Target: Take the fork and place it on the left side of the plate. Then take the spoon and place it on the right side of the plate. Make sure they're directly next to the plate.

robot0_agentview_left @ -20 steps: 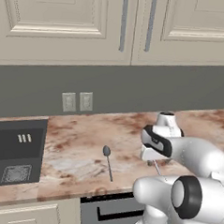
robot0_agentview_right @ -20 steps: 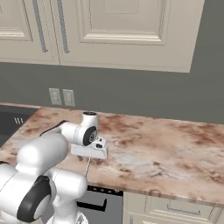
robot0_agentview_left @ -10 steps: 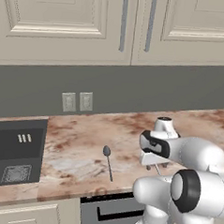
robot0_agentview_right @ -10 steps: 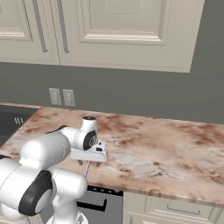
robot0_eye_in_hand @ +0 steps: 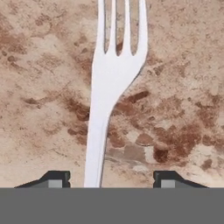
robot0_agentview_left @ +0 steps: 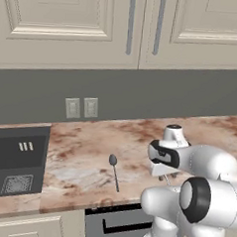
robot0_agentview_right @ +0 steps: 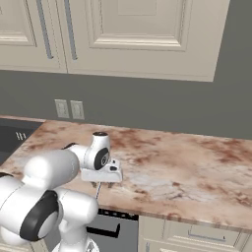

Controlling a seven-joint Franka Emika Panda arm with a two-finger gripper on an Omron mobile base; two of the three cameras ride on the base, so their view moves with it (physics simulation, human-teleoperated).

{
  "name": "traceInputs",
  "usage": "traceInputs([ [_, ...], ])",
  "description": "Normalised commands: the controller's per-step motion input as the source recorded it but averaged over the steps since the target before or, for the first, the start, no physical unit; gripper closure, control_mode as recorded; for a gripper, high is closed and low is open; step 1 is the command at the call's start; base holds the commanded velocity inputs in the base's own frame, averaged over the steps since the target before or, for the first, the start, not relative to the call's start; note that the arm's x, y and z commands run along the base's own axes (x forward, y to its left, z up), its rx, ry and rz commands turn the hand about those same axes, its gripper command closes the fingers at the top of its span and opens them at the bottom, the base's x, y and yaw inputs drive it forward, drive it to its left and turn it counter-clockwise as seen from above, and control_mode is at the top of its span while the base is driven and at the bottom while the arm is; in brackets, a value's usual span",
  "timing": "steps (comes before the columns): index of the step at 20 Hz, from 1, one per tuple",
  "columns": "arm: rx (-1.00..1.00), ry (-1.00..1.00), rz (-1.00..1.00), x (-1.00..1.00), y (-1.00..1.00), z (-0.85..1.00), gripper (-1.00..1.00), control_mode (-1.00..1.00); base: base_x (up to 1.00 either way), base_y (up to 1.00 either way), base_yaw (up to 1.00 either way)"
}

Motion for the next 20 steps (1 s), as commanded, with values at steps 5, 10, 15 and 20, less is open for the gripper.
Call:
traceInputs([
  [5,0.00,-0.13,0.08,-0.01,0.03,-0.05,1.00,-1.00,0.00,0.00,0.00],
  [10,0.00,-0.28,0.10,-0.24,0.14,0.05,1.00,-1.00,0.00,0.00,0.00],
  [15,0.00,-0.16,0.02,-0.43,-0.01,0.34,1.00,-1.00,0.00,0.00,0.00],
  [20,0.00,-0.13,0.00,-0.62,-0.10,0.68,1.00,-1.00,0.00,0.00,0.00],
])
